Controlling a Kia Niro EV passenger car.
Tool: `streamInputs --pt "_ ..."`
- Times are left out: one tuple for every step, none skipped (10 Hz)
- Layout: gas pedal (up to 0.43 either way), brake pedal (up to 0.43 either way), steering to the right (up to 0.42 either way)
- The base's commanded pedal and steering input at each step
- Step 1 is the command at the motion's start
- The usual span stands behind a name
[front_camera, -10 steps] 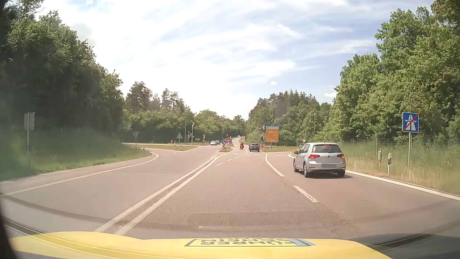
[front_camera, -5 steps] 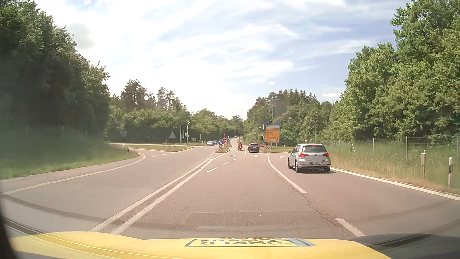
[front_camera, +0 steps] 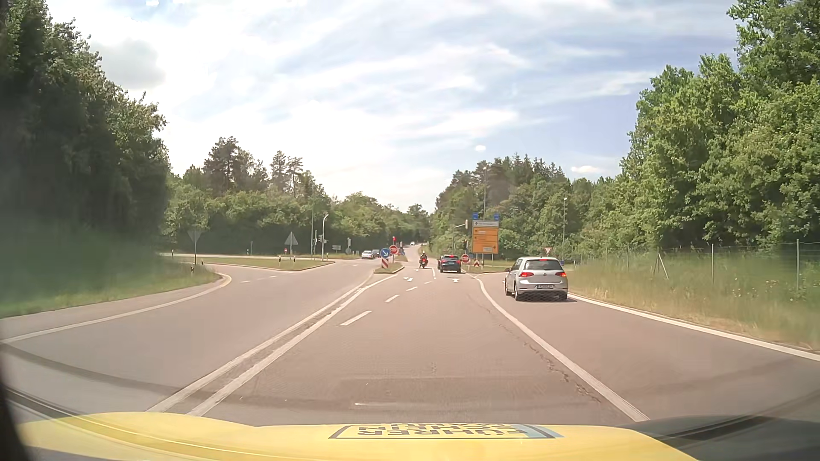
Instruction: Follow the waypoints while adhering to traffic rules and regulations
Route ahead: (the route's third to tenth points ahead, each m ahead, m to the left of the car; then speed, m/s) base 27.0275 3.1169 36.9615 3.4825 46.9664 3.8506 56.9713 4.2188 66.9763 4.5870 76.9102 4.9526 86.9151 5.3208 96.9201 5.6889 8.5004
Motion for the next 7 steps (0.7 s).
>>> streamInputs --pt "0.0 0.165 0.021" --pt "0.0 0.165 0.024" --pt "0.0 0.165 0.028" --pt "0.0 0.165 0.028" --pt "0.0 0.165 0.028" --pt "0.0 0.159 0.028" --pt "0.0 0.165 0.028"
